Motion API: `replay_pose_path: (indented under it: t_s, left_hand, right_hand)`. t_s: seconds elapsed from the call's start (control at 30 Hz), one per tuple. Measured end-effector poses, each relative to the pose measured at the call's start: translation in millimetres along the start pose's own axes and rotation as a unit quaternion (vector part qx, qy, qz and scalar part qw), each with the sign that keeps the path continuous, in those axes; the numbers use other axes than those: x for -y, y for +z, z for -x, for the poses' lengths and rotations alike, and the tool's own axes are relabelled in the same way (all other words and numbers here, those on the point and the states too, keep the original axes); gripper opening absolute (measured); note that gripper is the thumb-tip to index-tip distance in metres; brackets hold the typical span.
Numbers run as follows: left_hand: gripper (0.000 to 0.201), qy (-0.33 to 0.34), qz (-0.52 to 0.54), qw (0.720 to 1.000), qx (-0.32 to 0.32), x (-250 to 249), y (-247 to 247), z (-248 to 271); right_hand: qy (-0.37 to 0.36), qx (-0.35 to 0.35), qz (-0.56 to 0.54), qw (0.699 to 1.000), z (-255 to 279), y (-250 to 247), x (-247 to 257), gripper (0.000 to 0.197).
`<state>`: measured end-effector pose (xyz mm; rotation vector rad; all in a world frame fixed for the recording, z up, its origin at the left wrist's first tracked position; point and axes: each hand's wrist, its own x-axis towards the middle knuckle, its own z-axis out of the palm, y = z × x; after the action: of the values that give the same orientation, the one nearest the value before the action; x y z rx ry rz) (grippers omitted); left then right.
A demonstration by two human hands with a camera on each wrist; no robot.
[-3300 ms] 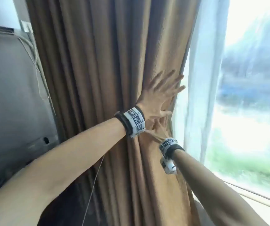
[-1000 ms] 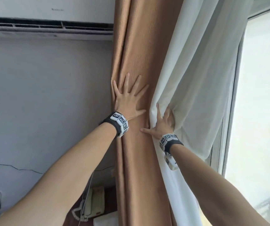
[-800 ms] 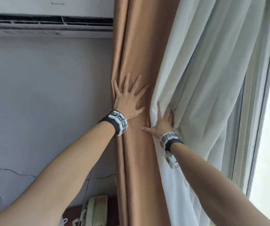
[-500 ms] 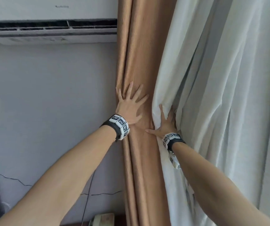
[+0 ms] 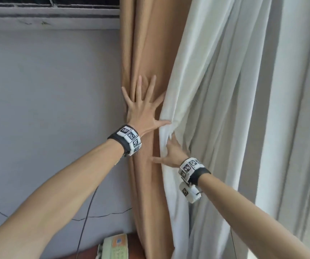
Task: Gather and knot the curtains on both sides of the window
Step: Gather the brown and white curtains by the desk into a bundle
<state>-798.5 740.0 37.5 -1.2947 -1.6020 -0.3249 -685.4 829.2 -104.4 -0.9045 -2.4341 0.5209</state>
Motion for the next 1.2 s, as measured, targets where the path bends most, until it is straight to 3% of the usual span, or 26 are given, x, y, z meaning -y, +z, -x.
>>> replay_pose_path:
  t_s: [0.07,0.1,0.17,0.23,0.3,0.4,0.53,0.63,0.73,0.83,0.97,1.2]
  left_hand:
    - [0.111,-0.014,0.021,1.000,0.000,-25,-4,-1]
    - [0.111,-0.022,0.031,0.999,0.001,-36,-6,-3]
    - [0.113,-0.034,0.056,0.998,0.000,-55,-8,-6]
    - [0.113,-0.036,0.075,0.996,0.000,-71,-9,-7]
    - [0.113,-0.035,0.088,0.996,0.001,-85,-11,-5]
    - [0.114,-0.021,0.103,0.994,-0.010,-100,-18,3]
    - [0.122,0.007,0.130,0.990,-0.061,-97,-20,18]
    - [0.124,-0.010,0.133,0.985,-0.112,-81,-11,33]
    - [0.121,-0.064,0.142,0.974,-0.167,-71,6,46]
    - [0.130,-0.127,0.231,0.954,-0.144,-75,19,50]
    - [0.137,-0.133,0.324,0.933,-0.087,-70,54,29]
    - [0.133,-0.160,0.255,0.953,-0.034,-48,111,-23]
  right_hand:
    - [-0.021,-0.013,0.017,1.000,48,11,-19,0.127]
    - [-0.027,-0.054,0.029,0.998,72,13,-29,0.111]
    - [-0.046,-0.234,0.066,0.969,124,2,-43,0.088]
    - [-0.060,-0.399,0.096,0.910,165,-18,-54,0.084]
    - [-0.049,-0.456,0.117,0.881,188,-44,-61,0.095]
    - [-0.014,-0.438,0.085,0.895,191,-79,-64,0.111]
    - [0.029,-0.382,0.066,0.921,157,-109,-57,0.132]
    - [0.059,-0.367,0.115,0.921,134,-104,-53,0.144]
    - [0.038,-0.338,0.141,0.930,122,-81,-64,0.155]
    - [0.030,-0.282,0.075,0.956,94,-60,-73,0.162]
    - [0.023,-0.210,0.034,0.977,38,-63,-71,0.160]
    - [0.033,-0.162,0.055,0.985,-58,-66,-76,0.145]
